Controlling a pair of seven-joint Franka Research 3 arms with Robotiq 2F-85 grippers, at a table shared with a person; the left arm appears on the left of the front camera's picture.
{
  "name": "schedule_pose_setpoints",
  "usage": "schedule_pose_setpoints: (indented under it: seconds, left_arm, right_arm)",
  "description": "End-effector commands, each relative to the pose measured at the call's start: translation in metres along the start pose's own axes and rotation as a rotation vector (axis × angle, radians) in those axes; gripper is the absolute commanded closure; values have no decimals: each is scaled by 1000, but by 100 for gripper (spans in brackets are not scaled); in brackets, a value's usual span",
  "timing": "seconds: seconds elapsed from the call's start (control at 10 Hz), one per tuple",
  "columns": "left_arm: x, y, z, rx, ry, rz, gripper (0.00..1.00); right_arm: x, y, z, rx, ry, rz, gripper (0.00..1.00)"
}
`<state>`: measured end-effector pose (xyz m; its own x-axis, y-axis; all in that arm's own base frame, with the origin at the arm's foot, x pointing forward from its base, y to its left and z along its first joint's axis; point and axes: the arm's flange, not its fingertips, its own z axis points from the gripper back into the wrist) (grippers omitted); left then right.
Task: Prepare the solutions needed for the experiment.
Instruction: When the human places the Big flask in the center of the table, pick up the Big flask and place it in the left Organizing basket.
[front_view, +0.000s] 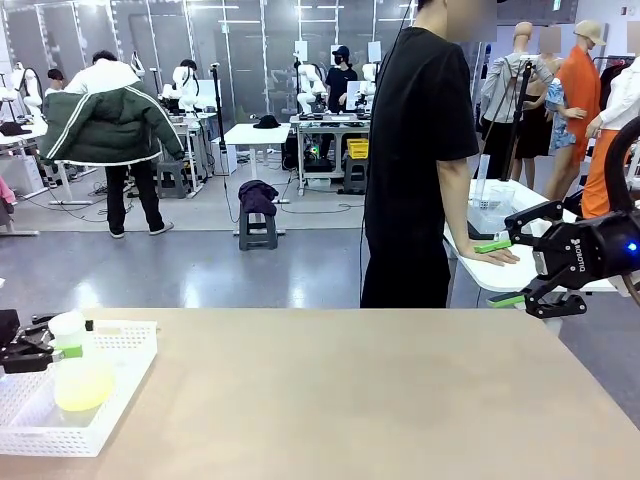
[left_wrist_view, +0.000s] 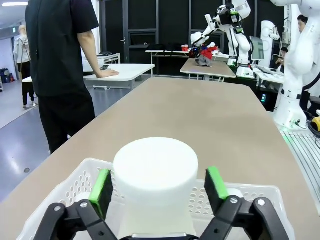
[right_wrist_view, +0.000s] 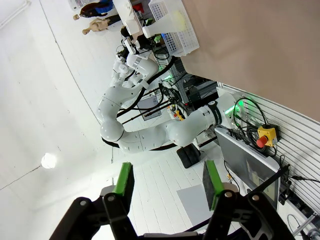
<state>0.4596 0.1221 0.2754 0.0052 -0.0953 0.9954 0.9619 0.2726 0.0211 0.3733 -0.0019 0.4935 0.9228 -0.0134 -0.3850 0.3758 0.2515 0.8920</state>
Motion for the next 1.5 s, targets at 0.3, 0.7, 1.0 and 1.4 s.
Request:
schedule_pose_setpoints:
  seconds: [0.3,0.7,1.0,1.4]
  left_arm:
    - [0,0,0,0,0,0,1]
    - [0,0,0,0,0,0,1]
    - [0,0,0,0,0,0,1]
    - [-1,0,1,2,1,2,5]
  right_arm:
    - [-1,1,1,4,1,5,30]
    - [-1,1,1,4,1,5,30]
    - [-1,1,1,4,1,5,30]
    - [-1,1,1,4,1,5,30]
